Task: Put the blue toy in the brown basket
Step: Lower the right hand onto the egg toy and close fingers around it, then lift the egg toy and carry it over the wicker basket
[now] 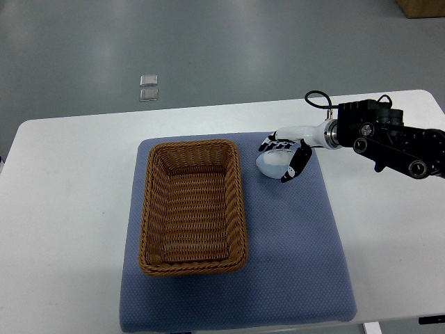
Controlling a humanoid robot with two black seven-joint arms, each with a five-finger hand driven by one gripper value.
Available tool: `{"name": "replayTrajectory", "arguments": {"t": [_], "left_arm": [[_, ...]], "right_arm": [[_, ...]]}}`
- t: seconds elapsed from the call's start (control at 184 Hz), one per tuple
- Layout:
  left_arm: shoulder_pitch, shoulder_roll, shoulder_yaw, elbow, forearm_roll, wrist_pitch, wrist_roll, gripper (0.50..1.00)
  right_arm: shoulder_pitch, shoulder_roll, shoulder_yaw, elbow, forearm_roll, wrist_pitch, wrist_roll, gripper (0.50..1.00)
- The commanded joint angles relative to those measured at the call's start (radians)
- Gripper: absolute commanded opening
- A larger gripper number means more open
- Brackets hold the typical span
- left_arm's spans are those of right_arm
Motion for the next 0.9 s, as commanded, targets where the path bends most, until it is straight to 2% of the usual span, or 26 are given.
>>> {"name": "replayTrajectory", "arguments": {"t": [0.0, 0.141, 0.282, 0.482, 0.667, 0.894], "left_arm": [[0.002, 0.000, 0.000, 0.000, 0.000, 0.000, 0.000, 1.000], [0.002, 0.000, 0.000, 0.001, 0.000, 0.000, 0.000, 1.000], [0.003, 0.000, 0.000, 0.004, 0.000, 0.000, 0.000, 1.000], [0.003, 0.000, 0.000, 0.004, 0.000, 0.002, 0.000, 1.000], [0.003, 0.000, 0.000, 0.001, 0.000, 0.000, 0.000, 1.000], [0.003, 0.000, 0.000, 0.001, 0.000, 0.000, 0.000, 1.000]], "right_arm": [[-0.012, 0.002, -0.001, -0.012, -0.009, -0.011, 0.003, 0.719], [-0.025, 0.002, -0.003, -0.021, -0.037, -0.019, 0.009, 0.564], [-0.024, 0.001, -0.003, -0.021, -0.045, -0.023, 0.010, 0.500], [0.054, -0.042, 0.000, -0.006, -0.028, -0.003, 0.010, 0.500], [0.149, -0.085, 0.009, 0.057, -0.003, 0.046, 0.009, 0.500], [0.186, -0.059, 0.009, 0.126, 0.084, 0.063, 0.010, 0.513]]}}
